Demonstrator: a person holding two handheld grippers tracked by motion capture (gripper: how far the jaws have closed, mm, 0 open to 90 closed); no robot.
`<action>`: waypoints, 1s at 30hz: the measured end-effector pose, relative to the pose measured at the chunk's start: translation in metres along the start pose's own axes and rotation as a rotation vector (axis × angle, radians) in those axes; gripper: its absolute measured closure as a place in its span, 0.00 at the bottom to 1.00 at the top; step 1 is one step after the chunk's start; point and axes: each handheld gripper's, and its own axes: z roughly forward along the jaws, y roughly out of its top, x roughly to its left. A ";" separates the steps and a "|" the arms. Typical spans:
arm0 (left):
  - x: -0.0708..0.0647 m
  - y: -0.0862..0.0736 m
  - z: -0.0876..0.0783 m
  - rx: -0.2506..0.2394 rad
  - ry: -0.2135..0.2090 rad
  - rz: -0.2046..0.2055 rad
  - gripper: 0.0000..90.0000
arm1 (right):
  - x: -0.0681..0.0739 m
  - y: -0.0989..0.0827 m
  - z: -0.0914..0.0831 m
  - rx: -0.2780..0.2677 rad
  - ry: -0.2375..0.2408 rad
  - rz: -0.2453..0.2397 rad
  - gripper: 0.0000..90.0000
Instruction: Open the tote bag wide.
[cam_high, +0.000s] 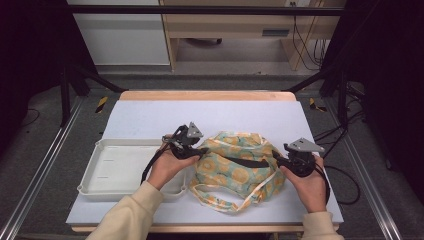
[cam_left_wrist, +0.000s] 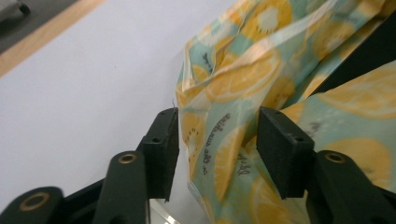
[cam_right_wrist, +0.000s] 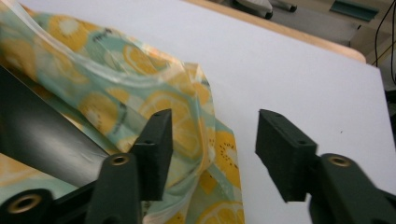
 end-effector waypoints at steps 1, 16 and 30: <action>0.000 0.000 0.000 0.000 0.000 0.000 0.52 | 0.002 0.002 -0.003 -0.007 0.003 0.002 0.47; -0.004 -0.028 -0.059 -0.105 0.004 -0.021 0.47 | 0.073 0.030 -0.015 -0.037 0.248 -0.080 0.45; 0.003 -0.038 -0.075 -0.116 -0.013 -0.051 0.46 | 0.107 0.015 -0.001 0.043 0.300 -0.191 0.48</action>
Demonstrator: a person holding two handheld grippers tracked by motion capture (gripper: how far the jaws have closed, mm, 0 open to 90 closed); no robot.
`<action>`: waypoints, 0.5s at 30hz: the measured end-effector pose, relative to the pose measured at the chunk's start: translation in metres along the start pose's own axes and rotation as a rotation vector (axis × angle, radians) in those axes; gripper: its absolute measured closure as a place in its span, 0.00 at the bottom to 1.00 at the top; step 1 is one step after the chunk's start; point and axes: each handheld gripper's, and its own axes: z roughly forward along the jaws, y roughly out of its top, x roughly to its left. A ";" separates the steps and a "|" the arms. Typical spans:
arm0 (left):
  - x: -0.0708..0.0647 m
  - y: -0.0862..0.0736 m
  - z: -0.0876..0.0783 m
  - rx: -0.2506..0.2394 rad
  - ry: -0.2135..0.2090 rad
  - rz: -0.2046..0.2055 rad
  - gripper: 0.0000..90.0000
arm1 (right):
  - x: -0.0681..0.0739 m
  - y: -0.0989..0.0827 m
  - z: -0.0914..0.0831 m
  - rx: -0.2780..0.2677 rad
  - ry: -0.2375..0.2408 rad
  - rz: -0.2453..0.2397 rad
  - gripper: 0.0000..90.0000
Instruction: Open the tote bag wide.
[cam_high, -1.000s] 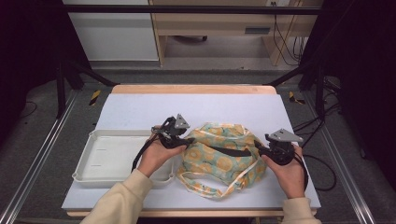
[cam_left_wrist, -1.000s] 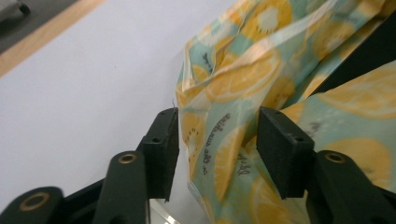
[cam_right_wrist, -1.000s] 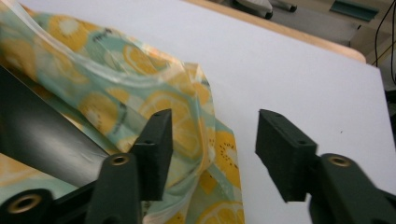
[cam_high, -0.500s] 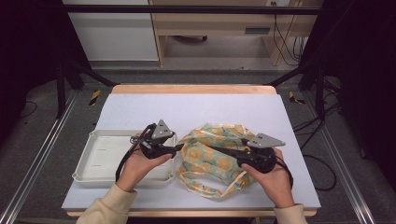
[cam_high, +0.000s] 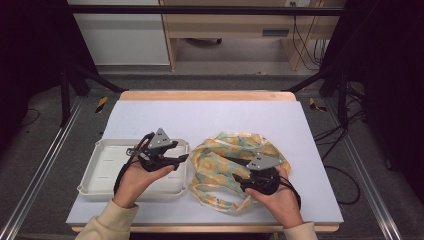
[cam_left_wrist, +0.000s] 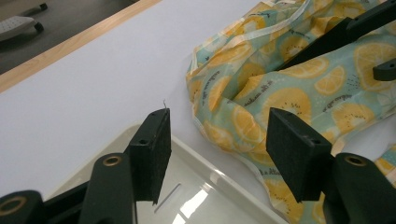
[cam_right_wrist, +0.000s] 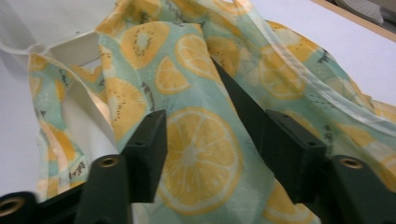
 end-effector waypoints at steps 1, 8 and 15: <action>0.000 0.000 0.000 0.000 0.000 0.000 0.46 | 0.000 0.000 0.000 0.000 0.000 0.000 0.48; -0.005 0.000 0.004 0.012 -0.014 0.013 0.46 | 0.005 0.001 0.002 0.009 0.020 -0.048 0.81; -0.009 0.001 0.007 0.021 -0.018 0.023 0.46 | 0.011 0.000 -0.005 -0.008 0.058 -0.077 1.00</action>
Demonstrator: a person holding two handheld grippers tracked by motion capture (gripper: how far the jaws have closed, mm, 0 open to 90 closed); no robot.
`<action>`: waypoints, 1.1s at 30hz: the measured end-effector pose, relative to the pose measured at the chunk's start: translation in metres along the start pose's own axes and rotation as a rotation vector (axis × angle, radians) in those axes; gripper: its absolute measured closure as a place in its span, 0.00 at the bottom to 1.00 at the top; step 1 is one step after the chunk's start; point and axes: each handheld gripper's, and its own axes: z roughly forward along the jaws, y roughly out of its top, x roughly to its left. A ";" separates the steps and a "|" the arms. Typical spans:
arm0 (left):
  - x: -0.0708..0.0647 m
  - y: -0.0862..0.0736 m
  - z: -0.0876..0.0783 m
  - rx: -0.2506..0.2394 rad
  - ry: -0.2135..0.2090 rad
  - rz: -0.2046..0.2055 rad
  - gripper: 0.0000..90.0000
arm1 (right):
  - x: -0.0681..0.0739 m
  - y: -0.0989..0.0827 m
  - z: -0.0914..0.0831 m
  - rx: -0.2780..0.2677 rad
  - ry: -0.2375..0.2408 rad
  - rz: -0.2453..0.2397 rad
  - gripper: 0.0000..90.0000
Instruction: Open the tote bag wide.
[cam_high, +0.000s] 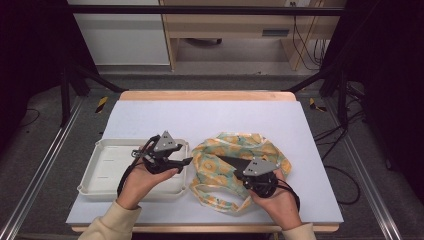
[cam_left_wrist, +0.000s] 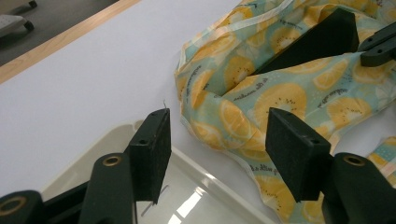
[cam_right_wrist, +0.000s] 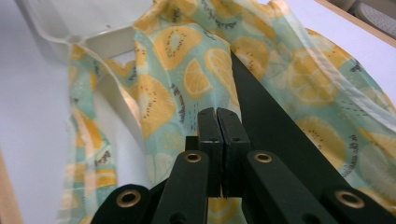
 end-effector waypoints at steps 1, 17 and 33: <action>-0.002 0.001 0.001 0.000 0.001 0.007 0.46 | 0.002 0.000 -0.002 -0.004 0.005 -0.003 1.00; -0.005 0.045 0.062 0.104 0.036 0.113 0.46 | 0.024 -0.016 -0.003 0.016 0.084 -0.041 0.99; 0.014 0.053 0.086 0.225 0.070 0.122 0.99 | 0.044 -0.034 0.005 0.106 0.251 -0.061 1.00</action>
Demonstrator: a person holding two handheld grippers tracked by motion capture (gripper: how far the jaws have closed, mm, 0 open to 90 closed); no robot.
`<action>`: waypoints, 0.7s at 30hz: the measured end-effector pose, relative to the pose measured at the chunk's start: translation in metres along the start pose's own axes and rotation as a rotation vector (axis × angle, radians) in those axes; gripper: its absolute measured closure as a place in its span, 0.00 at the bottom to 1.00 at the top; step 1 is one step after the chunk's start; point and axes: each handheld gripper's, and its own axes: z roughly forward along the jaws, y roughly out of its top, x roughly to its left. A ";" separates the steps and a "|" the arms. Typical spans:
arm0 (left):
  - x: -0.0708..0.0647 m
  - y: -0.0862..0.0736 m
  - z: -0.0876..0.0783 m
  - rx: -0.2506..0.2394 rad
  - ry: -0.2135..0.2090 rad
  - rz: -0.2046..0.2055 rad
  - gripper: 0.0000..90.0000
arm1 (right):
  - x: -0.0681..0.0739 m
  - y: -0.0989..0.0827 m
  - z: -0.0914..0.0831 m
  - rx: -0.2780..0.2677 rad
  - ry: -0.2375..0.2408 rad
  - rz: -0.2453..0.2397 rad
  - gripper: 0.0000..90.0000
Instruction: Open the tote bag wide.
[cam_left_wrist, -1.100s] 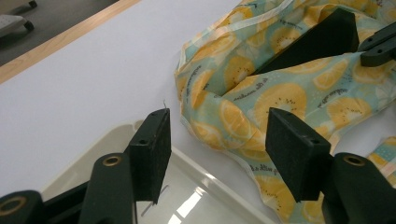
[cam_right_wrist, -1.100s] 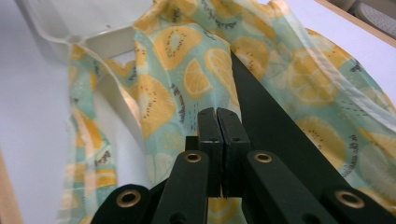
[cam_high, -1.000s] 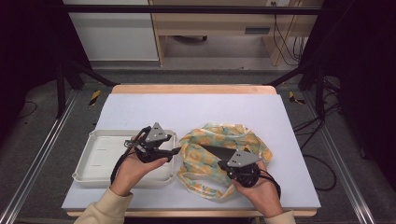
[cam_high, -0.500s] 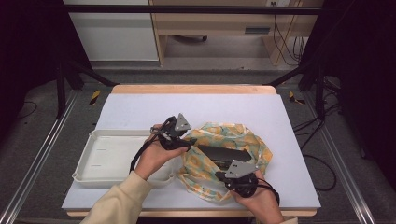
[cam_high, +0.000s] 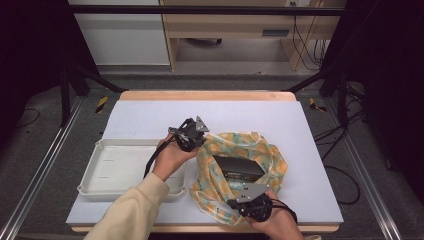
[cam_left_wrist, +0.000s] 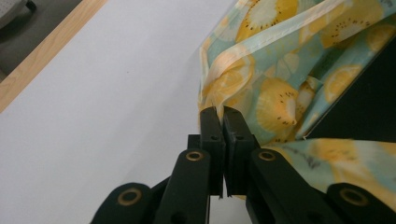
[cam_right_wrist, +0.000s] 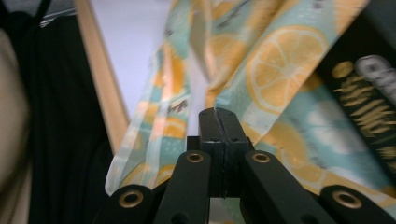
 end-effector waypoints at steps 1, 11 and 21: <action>0.000 -0.001 0.001 0.006 -0.008 0.000 0.99 | 0.002 -0.001 0.001 0.008 0.013 -0.006 1.00; -0.012 -0.005 -0.011 -0.007 -0.057 0.031 1.00 | -0.002 0.008 -0.013 -0.058 -0.063 0.042 0.67; -0.015 -0.004 -0.016 0.002 -0.075 0.044 1.00 | -0.013 0.035 -0.008 -0.077 -0.156 0.105 0.51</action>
